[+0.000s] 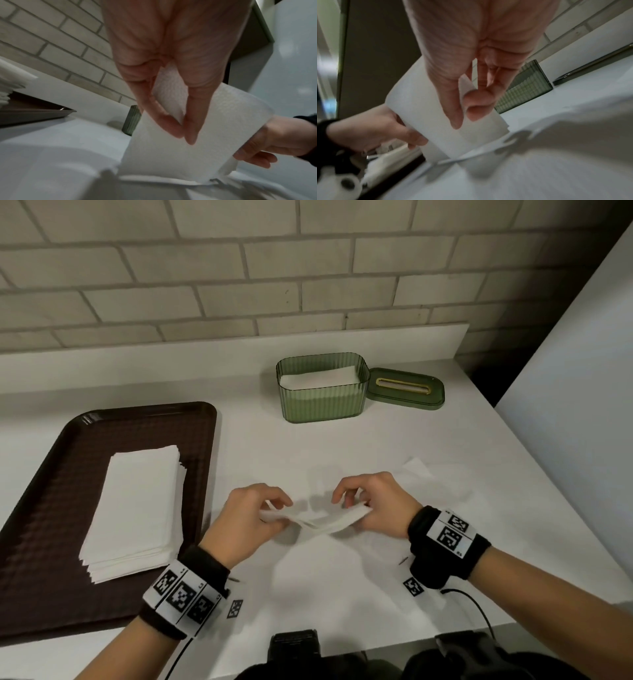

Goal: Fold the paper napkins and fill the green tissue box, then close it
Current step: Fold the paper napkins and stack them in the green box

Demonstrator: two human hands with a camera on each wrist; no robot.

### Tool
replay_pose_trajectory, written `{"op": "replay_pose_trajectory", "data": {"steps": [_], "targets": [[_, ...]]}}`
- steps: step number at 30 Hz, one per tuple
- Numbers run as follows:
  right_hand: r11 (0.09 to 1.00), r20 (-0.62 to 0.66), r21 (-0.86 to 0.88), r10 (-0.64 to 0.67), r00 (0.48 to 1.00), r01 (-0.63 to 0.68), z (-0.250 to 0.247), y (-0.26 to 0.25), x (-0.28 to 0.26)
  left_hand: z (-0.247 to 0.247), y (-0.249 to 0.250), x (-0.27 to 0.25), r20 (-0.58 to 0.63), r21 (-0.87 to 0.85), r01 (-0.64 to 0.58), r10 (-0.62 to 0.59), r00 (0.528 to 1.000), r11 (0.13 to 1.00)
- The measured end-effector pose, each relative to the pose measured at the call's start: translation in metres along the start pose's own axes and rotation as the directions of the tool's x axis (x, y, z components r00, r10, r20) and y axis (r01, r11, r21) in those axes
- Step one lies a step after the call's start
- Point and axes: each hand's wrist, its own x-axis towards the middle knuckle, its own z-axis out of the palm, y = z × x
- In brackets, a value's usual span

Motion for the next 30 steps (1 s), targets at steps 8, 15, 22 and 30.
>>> {"op": "replay_pose_trajectory", "data": {"steps": [8, 15, 22, 30], "targets": [[0.995, -0.049, 0.074, 0.066, 0.997, -0.063, -0.012, 0.001, -0.004, -0.015, 0.01, -0.012, -0.067, 0.077, 0.056, -0.051, 0.996, 0.995], [0.998, 0.001, -0.007, 0.057, 0.998, -0.057, -0.009, 0.003, 0.003, -0.02, 0.011, -0.002, 0.016, 0.205, 0.141, -0.148, 0.989, 0.969], [0.994, 0.054, -0.069, 0.091, 0.994, -0.088, -0.015, 0.001, 0.012, -0.02, 0.011, 0.007, 0.082, 0.21, 0.142, -0.163, 0.983, 0.967], [0.998, -0.309, 0.009, 0.059, 0.949, -0.059, -0.107, -0.001, 0.081, -0.067, 0.025, 0.101, -0.395, -0.074, 0.035, -0.062, 0.917, 0.997]]}}
